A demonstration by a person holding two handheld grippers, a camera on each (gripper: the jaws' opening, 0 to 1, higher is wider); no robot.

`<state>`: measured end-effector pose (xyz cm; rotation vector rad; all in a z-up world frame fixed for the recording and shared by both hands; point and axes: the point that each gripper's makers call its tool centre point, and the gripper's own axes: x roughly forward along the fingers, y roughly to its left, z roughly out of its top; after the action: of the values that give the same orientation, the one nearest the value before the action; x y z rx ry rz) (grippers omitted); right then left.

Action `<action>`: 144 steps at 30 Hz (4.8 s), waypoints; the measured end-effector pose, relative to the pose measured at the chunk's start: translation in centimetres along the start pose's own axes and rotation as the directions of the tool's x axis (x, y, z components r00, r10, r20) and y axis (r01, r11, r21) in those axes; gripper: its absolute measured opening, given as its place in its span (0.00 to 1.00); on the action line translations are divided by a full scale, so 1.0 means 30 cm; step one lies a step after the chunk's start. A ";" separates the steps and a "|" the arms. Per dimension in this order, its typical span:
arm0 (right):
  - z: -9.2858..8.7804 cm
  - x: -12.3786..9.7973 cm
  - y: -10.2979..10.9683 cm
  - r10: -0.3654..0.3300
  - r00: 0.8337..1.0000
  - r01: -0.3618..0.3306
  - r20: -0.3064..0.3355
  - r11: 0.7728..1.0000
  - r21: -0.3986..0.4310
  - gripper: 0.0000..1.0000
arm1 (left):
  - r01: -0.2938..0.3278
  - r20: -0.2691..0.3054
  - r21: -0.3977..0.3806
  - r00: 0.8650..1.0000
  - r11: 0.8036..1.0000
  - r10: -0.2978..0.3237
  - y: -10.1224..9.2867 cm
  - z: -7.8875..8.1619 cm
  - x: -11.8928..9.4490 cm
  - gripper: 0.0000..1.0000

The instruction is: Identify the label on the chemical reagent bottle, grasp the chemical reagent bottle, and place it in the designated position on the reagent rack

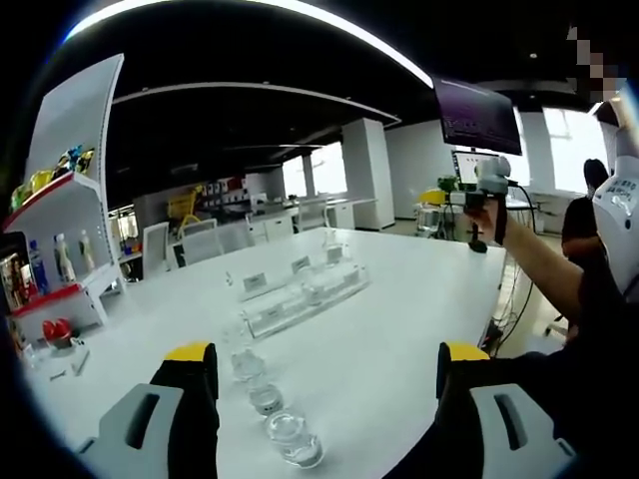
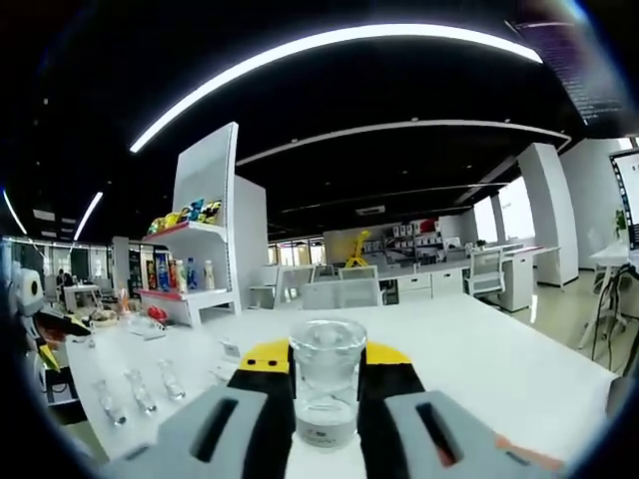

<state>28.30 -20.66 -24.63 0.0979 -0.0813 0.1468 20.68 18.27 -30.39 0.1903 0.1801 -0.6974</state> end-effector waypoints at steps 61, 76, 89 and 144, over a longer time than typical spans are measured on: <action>0.027 0.136 0.050 0.057 0.998 -0.057 -0.007 0.998 0.017 0.19 | -0.044 0.004 -0.010 0.999 0.999 0.044 0.028 -0.009 -0.044 0.90; 0.032 0.186 0.062 0.067 0.998 -0.067 -0.017 0.998 0.015 0.19 | -0.049 0.002 -0.008 0.999 0.999 0.049 0.035 -0.008 -0.054 0.90; 0.020 0.242 0.077 0.081 0.996 -0.080 -0.027 0.997 0.020 0.19 | -0.068 0.001 -0.003 0.998 0.998 0.068 0.053 -0.004 -0.073 0.90; -0.310 0.615 0.071 0.077 0.990 -0.073 -0.117 0.997 0.036 0.19 | -0.118 -0.038 0.009 0.992 0.993 0.119 0.139 -0.012 -0.075 0.90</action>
<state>46.87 -14.98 -32.03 0.1177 0.0361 0.2291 21.66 22.86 -29.76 0.2195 0.2011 -0.5767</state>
